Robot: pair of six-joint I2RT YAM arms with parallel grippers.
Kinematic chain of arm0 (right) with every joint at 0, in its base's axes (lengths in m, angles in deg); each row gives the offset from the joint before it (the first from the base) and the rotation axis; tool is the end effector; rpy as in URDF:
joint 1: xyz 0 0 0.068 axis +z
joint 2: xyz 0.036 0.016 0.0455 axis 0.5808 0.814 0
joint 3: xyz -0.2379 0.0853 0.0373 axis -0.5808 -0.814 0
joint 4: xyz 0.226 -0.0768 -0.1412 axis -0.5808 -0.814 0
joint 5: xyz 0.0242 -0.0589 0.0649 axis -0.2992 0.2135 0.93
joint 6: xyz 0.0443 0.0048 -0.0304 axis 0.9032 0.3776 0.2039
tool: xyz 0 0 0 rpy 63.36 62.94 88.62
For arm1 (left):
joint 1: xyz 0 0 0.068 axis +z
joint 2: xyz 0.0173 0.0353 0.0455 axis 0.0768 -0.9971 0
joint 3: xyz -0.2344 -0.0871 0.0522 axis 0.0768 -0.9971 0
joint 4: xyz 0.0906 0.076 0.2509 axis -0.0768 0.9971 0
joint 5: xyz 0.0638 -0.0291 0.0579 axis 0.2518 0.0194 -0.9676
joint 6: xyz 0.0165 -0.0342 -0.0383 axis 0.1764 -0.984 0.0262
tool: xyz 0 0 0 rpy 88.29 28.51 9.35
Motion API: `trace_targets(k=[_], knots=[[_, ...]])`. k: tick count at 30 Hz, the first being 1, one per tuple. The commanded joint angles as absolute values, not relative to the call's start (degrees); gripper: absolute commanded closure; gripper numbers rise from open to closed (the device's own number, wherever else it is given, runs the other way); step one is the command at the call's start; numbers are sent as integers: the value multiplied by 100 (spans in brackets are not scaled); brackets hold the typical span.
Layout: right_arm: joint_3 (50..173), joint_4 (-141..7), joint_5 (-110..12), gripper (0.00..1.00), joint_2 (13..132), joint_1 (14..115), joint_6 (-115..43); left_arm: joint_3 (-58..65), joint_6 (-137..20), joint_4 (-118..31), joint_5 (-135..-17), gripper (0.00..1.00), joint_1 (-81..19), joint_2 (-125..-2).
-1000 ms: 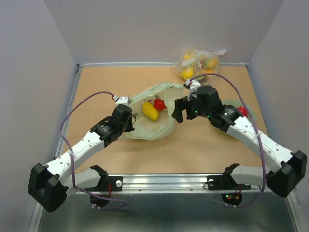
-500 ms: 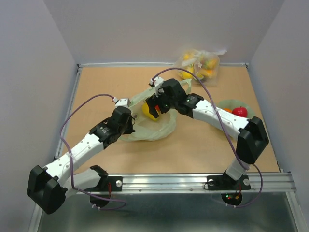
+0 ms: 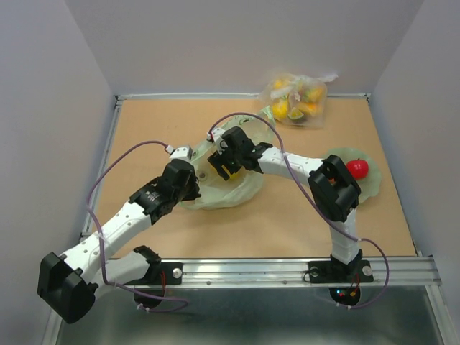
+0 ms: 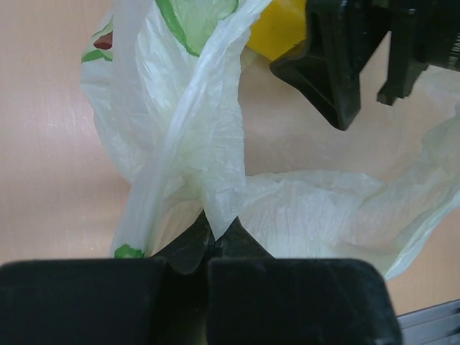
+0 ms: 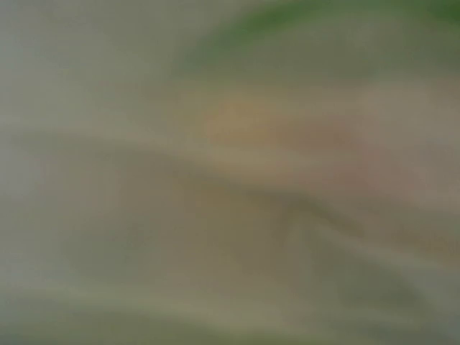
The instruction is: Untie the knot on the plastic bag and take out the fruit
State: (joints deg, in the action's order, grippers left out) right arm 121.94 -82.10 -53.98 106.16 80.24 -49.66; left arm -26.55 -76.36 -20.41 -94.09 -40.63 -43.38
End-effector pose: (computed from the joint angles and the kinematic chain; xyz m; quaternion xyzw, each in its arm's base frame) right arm 0.3256 0.3246 0.1859 -0.4090 0.8273 0.1424 0.3578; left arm 0.1966 -0.1364 0.2499 0.0119 0.8840 -0.1846 0.4293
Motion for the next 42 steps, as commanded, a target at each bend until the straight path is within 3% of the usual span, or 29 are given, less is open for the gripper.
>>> trace_targets(k=[1,5,9,12,13,15,17,34,42], knots=[[12721,-7831,-5411,24,10870,8059,-5206,-2787,-7716,-1989,-9311,100,-4026,-4136],[12810,-7769,-5533,27,11195,8059,-5180,-2849,-7760,-1971,-9293,100,-4026,-4092],[12783,-7681,-5560,38,11354,8059,-5110,-2884,-7804,-1954,-9310,100,-4035,-4030],[12722,-7628,-5481,55,11355,8059,-5092,-2928,-7813,-1962,-9319,100,-4035,-3977],[12704,-7620,-5455,72,11337,8059,-5092,-2937,-7822,-1971,-9319,100,-4026,-3977],[12608,-7611,-5428,91,11171,8060,-5039,-2937,-7830,-1971,-9345,100,-4026,-3969],[12511,-7602,-5393,99,10995,8068,-4995,-2937,-7830,-1962,-9380,100,-4026,-3977],[11140,-7672,-4119,100,8183,8060,-3827,-2647,-7708,-2059,-9864,100,-4026,-4214],[10797,-8427,-5260,100,6891,8051,-3510,-2656,-7585,-2094,-10180,100,-4009,-4364]])
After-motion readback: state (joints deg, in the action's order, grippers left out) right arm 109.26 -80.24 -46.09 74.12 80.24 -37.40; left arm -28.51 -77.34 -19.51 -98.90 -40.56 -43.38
